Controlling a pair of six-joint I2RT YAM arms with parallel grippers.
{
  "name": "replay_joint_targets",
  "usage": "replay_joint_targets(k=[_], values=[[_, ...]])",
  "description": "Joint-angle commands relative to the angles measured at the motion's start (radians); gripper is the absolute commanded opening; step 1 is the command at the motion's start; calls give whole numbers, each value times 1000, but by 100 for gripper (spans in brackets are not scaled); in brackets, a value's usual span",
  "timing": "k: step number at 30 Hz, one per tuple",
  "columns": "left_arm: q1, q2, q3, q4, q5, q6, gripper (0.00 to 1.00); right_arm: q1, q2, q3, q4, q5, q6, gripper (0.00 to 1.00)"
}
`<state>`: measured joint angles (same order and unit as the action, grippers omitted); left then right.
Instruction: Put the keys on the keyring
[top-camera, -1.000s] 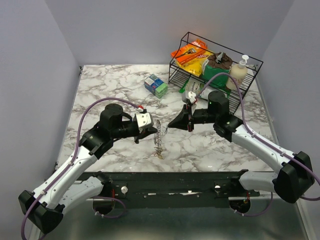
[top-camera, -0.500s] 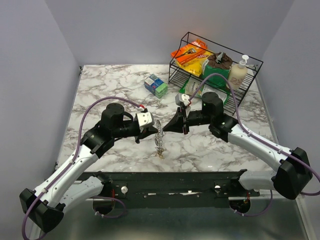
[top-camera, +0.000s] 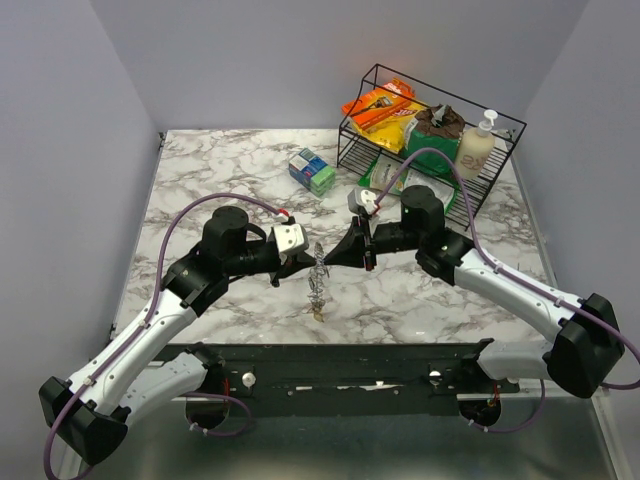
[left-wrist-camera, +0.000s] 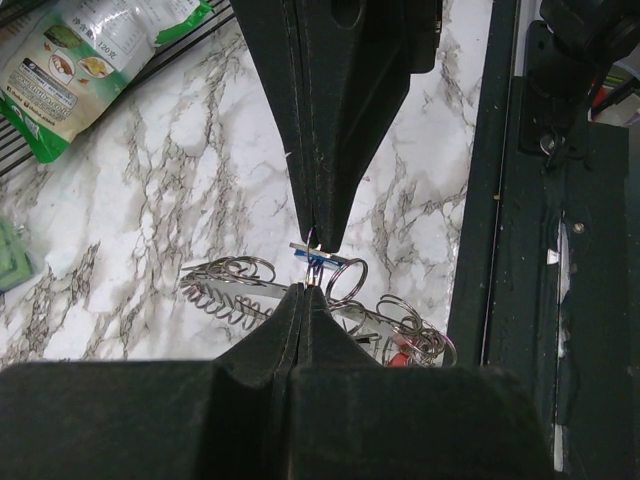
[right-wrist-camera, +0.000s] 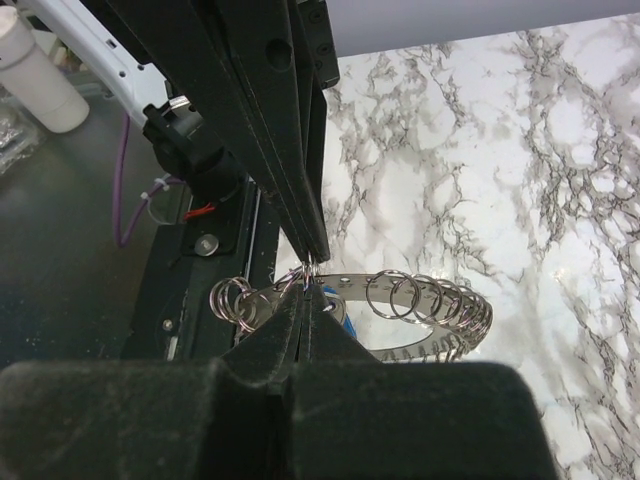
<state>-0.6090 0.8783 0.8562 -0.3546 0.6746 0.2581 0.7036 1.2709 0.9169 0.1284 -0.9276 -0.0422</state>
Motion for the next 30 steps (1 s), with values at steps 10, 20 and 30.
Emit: replay_joint_targets(k=[10, 20, 30], values=[[2, -12, 20, 43, 8, -11, 0, 36, 1, -10, 34, 38, 10, 1], [3, -12, 23, 40, -13, -25, 0, 54, -4, -10, 11, 78, -2, 1], [2, -13, 23, 37, -30, -28, 0, 60, -15, -12, 0, 96, -2, 1]])
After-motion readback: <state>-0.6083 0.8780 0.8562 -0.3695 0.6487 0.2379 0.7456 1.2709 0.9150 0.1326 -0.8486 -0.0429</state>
